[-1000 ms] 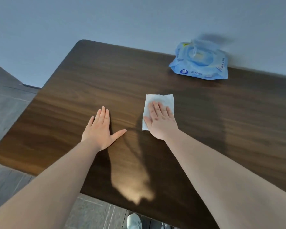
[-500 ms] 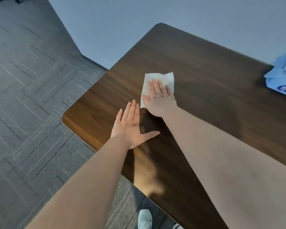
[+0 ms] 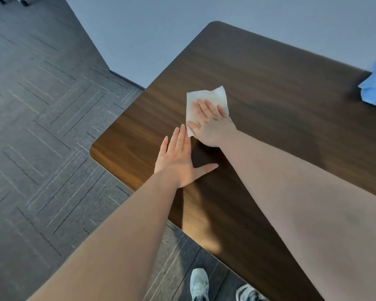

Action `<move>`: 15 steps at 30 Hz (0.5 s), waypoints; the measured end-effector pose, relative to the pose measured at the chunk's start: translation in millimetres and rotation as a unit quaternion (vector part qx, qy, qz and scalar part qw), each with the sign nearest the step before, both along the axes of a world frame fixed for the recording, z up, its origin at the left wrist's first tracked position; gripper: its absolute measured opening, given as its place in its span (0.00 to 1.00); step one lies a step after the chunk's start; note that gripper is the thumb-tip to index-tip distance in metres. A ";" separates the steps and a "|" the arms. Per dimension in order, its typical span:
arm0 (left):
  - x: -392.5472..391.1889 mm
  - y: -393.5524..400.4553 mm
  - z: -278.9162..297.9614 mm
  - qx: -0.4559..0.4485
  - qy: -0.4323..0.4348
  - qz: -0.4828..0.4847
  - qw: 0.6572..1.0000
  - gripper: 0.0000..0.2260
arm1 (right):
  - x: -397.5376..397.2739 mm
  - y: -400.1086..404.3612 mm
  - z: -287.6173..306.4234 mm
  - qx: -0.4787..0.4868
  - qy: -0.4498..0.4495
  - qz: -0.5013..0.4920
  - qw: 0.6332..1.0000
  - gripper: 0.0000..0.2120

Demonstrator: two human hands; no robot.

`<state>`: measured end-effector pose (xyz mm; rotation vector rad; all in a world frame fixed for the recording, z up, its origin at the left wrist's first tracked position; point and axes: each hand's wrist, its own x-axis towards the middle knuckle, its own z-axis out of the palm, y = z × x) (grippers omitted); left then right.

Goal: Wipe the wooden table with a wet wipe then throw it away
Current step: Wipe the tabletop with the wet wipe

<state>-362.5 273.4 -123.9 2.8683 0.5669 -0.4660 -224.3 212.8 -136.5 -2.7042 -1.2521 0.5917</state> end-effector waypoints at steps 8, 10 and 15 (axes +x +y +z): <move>6.9 -43.4 10.2 0.050 0.012 -0.126 0.991 0.47 | -11.0 -154.7 4.5 -0.025 0.012 -0.146 0.989 0.29; 16.9 -80.7 12.0 0.027 -0.005 -0.173 0.985 0.45 | -11.8 -198.3 5.7 -0.030 0.011 -0.189 0.981 0.29; 46.8 -182.1 13.8 -0.002 -0.024 -0.243 0.970 0.44 | -13.1 -310.1 6.2 -0.038 0.007 -0.288 0.957 0.30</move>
